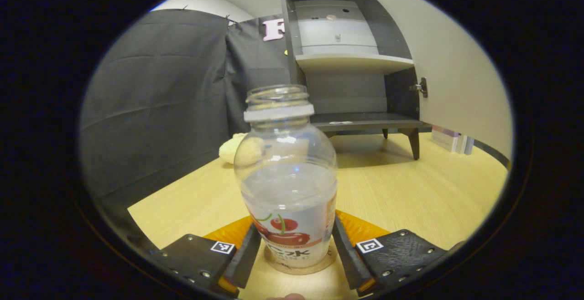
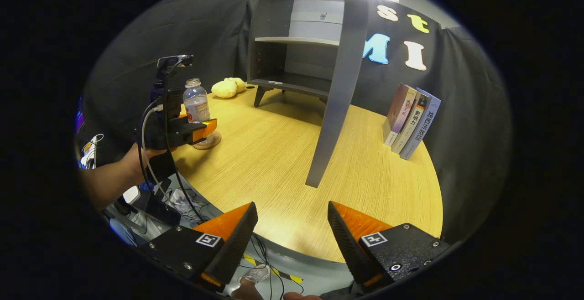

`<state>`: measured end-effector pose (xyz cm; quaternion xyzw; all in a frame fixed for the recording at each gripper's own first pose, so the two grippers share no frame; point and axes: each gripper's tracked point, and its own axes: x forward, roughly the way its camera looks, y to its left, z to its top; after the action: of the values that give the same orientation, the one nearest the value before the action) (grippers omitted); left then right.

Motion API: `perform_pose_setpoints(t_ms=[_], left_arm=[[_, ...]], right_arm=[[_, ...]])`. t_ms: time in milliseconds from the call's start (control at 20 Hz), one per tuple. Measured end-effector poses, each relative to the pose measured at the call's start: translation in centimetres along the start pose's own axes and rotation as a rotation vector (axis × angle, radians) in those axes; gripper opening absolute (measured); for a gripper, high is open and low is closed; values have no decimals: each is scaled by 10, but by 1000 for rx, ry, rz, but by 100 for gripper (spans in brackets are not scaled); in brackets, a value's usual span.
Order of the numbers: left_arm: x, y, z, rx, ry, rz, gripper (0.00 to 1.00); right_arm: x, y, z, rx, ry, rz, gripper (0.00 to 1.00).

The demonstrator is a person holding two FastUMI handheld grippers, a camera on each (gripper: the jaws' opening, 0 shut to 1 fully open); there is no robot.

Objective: Open the cabinet door with the right hand, grasp the bottle in the cabinet with the left hand and place it on the coaster, then close the cabinet door with the right hand.

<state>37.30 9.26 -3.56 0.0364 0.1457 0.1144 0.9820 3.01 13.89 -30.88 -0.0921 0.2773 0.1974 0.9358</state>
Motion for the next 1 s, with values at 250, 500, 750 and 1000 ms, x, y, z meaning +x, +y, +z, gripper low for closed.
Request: perform_pose_setpoints(t_ms=[250, 500, 750, 1000], left_arm=[[-11, 5, 31, 7, -47, 1, 81], [-24, 8, 64, 10, -84, -15, 81], [-45, 15, 124, 15, -153, -15, 81], [-66, 9, 200, 29, -230, -32, 81]], right_arm=[[-6, 1, 5, 8, -13, 0, 95], [-12, -4, 11, 22, -36, -11, 95], [-22, -8, 19, 21, -66, -14, 95], [-38, -27, 34, 49, -106, -45, 95]])
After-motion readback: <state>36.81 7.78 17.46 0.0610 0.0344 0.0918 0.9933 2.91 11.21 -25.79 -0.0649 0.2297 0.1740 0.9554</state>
